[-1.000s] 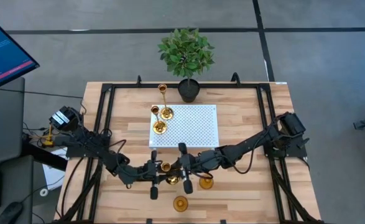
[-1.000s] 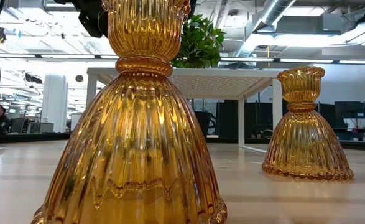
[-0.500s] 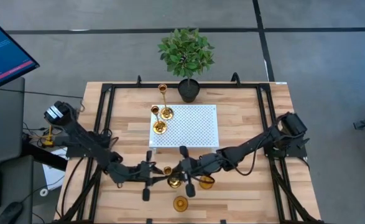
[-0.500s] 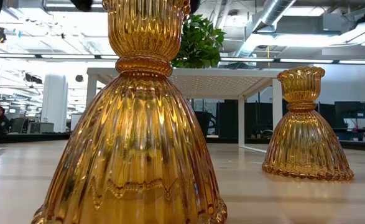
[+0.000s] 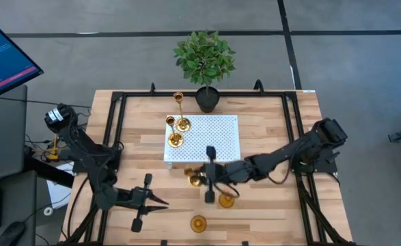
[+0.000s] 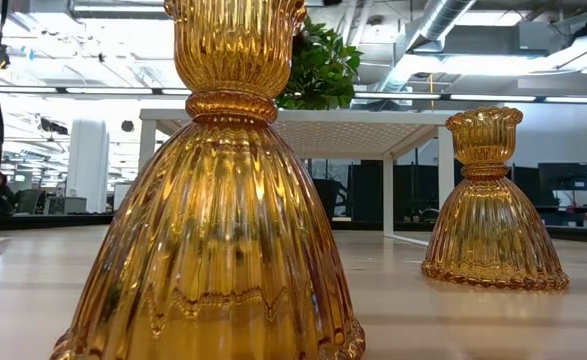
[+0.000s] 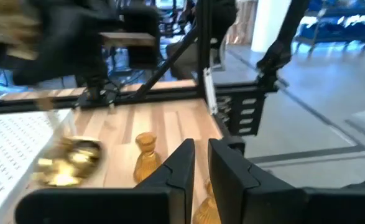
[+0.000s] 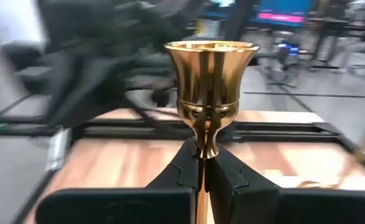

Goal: Pick & Place candle stick holders
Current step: Put the gold candle holder on the shelf

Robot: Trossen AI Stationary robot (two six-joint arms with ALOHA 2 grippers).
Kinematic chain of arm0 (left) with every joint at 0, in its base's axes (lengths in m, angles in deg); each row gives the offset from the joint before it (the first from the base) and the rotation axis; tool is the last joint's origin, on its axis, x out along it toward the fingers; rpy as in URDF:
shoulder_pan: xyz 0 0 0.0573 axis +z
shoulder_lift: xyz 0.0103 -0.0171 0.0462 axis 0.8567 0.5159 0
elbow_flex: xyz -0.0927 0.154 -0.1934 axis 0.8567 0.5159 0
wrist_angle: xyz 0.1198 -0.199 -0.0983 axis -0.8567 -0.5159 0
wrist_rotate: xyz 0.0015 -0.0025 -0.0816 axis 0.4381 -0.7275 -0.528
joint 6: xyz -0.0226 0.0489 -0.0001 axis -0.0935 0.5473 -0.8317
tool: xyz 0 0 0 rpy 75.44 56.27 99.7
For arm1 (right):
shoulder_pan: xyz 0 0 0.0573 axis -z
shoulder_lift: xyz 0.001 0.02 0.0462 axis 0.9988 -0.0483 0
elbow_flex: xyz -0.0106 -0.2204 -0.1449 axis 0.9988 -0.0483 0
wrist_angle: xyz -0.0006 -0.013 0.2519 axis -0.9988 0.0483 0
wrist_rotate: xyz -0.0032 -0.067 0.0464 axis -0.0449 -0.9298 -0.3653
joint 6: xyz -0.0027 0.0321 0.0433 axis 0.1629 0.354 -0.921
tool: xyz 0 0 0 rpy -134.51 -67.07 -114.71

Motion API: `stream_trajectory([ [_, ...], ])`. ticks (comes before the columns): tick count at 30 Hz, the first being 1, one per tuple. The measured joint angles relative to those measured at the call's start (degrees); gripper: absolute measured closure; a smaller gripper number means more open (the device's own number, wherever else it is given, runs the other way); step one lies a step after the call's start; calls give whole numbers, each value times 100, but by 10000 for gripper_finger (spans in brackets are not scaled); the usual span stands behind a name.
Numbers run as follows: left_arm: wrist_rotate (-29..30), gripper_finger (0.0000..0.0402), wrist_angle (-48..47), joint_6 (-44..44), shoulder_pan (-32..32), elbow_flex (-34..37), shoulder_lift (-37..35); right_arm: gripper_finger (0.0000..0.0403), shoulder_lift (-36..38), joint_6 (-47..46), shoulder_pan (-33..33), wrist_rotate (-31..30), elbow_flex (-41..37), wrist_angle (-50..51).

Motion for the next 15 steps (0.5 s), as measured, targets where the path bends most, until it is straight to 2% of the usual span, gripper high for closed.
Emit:
stream_trajectory([
  [3,162,355,13,-7,-72,2,153,401,-95,-51,322,36,2,-83],
  [15,188,355,50,-311,-83,2,389,401,-160,-51,1274,36,-2,-94],
])
